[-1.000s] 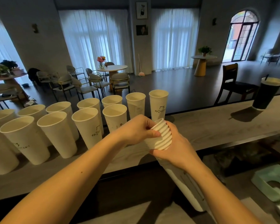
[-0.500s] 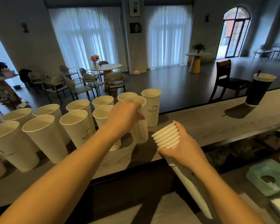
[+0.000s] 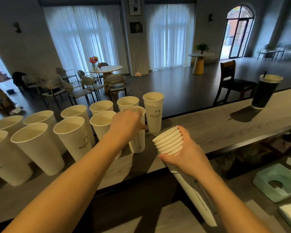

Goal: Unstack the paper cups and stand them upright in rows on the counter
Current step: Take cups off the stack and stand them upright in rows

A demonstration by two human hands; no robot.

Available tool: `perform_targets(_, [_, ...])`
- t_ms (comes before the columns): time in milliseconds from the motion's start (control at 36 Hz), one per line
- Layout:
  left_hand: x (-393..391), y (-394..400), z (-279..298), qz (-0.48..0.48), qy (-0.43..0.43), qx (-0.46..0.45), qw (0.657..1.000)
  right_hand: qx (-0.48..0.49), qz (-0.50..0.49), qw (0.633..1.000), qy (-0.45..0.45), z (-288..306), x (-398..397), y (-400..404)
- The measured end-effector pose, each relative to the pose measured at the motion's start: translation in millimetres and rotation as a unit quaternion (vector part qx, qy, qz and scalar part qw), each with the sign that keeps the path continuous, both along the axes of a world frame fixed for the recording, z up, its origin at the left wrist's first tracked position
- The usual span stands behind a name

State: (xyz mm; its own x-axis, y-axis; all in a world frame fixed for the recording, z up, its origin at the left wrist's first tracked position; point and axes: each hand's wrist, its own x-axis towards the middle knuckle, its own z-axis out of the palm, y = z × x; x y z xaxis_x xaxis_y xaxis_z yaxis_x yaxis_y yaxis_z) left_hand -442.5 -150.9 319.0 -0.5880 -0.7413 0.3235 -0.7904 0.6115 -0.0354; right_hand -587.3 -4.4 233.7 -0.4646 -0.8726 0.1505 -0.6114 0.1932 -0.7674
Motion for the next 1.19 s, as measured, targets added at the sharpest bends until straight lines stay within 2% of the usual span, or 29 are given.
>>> perform_targets(56, [3,5,6,-0.018,0.069,-0.043,0.997,-0.002,-0.001,1.0,-0.002,2,-1,-1])
perform_targets(111, [5,20,9,-0.077,0.15,-0.091,0.981,-0.004,0.001,1.0,-0.002,5,-2,-2])
perform_targets(139, [4,30,9,-0.114,0.176,-0.063,0.976,-0.007,0.002,1.0,-0.003,7,-2,-2])
perform_targets(194, [-2,50,7,-0.175,0.19,0.108,0.96,-0.012,0.009,1.0,-0.005,11,-2,-4])
perform_targets(250, [-8,61,3,-0.209,0.136,0.253,0.935,-0.011,0.018,1.0,-0.007,15,-1,-5])
perform_targets(306, [-11,63,1,-0.221,0.091,0.3,0.924,-0.006,0.023,1.0,-0.01,18,-1,-5])
perform_targets(444, [-10,63,1,-0.209,0.152,0.33,0.908,0.003,0.022,1.0,0.012,20,-1,2])
perform_targets(583, [-15,58,20,-0.164,0.231,0.305,0.909,0.015,0.006,1.0,0.018,20,-10,12])
perform_targets(722, [-18,48,46,-0.145,0.262,0.099,0.949,0.045,-0.063,0.997,0.027,13,-24,24])
perform_targets(806, [-31,45,41,-0.14,0.202,0.004,0.969,0.061,-0.09,0.994,0.03,8,-29,29])
perform_targets(972, [-69,37,-3,-0.146,0.034,-0.078,0.986,0.054,-0.088,0.994,0.022,6,-27,30])
perform_targets(1194, [-86,19,-16,-0.099,0.024,-0.045,0.994,0.04,-0.077,0.996,0.014,6,-28,31])
